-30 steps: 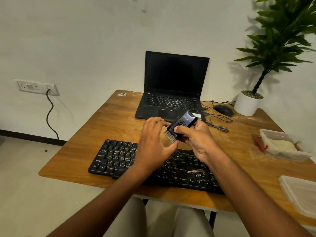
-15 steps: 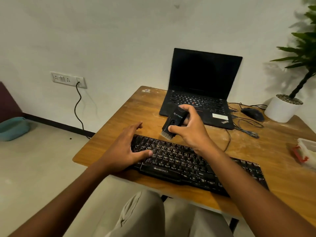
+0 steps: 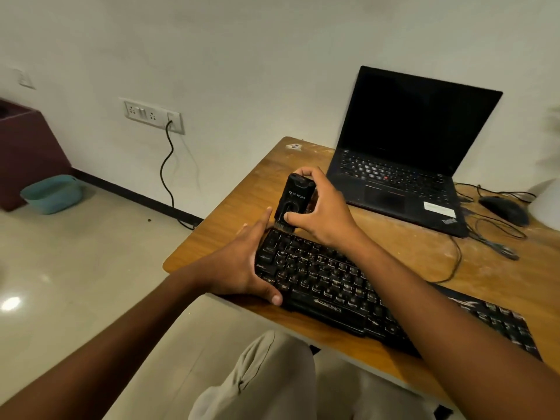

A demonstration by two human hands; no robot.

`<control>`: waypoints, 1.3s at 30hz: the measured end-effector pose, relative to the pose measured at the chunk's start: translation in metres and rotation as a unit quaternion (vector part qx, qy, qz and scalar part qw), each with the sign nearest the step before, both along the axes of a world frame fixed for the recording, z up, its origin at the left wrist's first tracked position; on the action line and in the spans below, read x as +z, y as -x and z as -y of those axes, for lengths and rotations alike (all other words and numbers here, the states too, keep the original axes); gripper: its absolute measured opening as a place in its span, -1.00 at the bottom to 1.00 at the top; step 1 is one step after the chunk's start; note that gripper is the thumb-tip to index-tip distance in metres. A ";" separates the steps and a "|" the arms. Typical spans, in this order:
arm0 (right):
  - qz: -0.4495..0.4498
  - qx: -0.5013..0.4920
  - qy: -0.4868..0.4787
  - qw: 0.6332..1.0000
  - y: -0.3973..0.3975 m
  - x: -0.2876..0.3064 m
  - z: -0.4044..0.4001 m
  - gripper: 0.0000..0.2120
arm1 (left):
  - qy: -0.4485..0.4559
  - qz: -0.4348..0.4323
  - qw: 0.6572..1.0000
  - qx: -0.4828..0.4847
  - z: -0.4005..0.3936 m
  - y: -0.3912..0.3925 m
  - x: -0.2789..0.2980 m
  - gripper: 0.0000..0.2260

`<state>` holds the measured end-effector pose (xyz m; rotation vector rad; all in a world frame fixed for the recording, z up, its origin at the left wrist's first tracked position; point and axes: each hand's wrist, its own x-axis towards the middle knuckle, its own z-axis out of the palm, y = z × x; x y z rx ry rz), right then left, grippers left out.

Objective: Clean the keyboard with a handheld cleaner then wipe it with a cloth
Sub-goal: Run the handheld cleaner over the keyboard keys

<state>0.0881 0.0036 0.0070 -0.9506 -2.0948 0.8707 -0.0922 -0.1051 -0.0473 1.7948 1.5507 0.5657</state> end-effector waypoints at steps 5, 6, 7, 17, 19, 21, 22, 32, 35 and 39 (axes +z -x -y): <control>0.035 0.024 -0.017 0.999 0.007 -0.006 -0.001 -0.35 | -0.003 0.006 1.000 0.000 -0.001 0.001 0.000 0.46; 0.047 0.026 -0.017 0.998 0.006 -0.005 -0.001 -0.35 | -0.003 0.010 1.000 0.001 -0.001 0.001 0.000 0.46; 0.063 0.028 -0.019 0.997 0.002 -0.005 0.000 -0.34 | 0.000 0.013 1.000 0.002 -0.001 0.001 0.000 0.47; 0.149 0.036 -0.063 0.986 -0.023 0.018 -0.003 -0.29 | 0.020 0.006 1.000 0.021 0.000 0.001 0.002 0.46; 0.104 0.036 -0.059 0.992 -0.002 0.014 0.002 -0.29 | 0.017 0.007 1.000 0.025 0.001 -0.001 0.003 0.46; 0.072 0.044 -0.037 0.996 0.010 0.005 0.006 -0.31 | 0.007 0.015 0.999 0.030 0.001 -0.002 0.004 0.47; 0.069 0.046 -0.031 0.996 0.011 0.001 0.007 -0.32 | 0.005 0.015 0.999 0.033 0.001 -0.002 0.004 0.47; 0.178 0.033 -0.044 0.983 -0.045 0.013 -0.005 -0.29 | 0.025 0.006 0.999 0.031 0.000 -0.001 0.001 0.47; 0.101 0.028 -0.029 0.994 -0.017 0.005 0.001 -0.28 | 0.027 0.007 0.999 0.033 0.001 -0.002 0.002 0.48; 0.076 0.038 -0.015 0.996 -0.005 -0.010 0.005 -0.32 | 0.026 0.002 0.999 0.035 0.000 -0.001 0.002 0.47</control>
